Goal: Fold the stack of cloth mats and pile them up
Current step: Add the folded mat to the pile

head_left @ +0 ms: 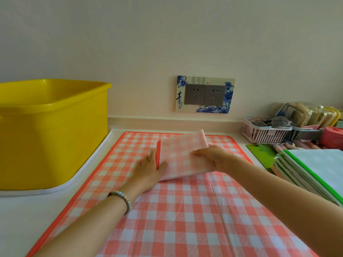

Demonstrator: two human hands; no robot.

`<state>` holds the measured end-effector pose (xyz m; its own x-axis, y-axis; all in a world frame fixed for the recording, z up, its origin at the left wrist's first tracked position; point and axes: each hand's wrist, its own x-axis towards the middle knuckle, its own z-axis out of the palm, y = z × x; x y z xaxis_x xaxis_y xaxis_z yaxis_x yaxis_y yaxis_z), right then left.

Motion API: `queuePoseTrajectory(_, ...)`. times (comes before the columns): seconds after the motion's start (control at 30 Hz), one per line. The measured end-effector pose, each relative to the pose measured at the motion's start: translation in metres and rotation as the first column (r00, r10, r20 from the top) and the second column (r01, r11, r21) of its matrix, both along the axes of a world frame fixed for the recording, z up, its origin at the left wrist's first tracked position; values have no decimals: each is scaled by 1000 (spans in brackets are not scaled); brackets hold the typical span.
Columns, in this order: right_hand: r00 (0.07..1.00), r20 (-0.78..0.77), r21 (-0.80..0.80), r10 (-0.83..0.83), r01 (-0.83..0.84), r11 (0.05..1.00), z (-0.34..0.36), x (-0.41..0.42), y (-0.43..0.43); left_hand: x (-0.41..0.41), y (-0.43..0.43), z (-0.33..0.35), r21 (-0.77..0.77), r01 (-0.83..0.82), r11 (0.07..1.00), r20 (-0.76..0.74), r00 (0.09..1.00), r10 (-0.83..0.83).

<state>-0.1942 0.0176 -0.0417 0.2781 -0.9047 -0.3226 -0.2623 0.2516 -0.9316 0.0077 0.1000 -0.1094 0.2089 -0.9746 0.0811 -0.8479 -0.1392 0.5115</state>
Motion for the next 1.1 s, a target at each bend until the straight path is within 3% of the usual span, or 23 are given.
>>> queuePoseTrajectory(0.1, 997, 74, -84, -3, 9, 996, 11, -8, 5, -5, 2, 15, -60, -19, 998, -348, 937, -3)
queuePoseTrajectory(0.23, 991, 135, -167, 23, 0, 986, 35, -39, 11, -22, -4, 45, -53, -47, 997, -609, 793, 5)
queuePoseTrajectory(0.37, 992, 115, -246, 54, -25, 969, 59, -87, 14, -61, -7, 79, -108, -4, 994, -846, 526, -90)
queuePoseTrajectory(0.7, 996, -12, -259, -89, 83, 962, 97, -237, 19, -190, -26, 117, -171, 204, 964, -940, 258, -221)
queuePoseTrajectory(1.1, 946, -229, -146, -228, 198, 969, 85, -346, 24, -295, -34, 100, -68, 321, 945, -969, 206, -140)
